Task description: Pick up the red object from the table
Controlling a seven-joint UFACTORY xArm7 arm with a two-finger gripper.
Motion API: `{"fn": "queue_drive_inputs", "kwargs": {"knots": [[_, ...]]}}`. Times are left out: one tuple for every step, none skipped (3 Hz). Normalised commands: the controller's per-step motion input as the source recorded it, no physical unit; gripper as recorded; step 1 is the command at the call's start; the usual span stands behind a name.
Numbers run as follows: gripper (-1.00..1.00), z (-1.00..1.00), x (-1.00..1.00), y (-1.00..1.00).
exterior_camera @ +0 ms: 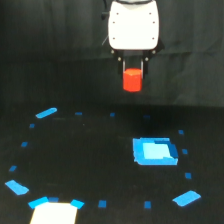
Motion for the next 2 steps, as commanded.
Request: {"fn": "queue_drive_inputs", "kwargs": {"knots": [[-1.00, 0.00, -0.34, -0.52], [-1.00, -0.16, -0.46, -0.03]]}}
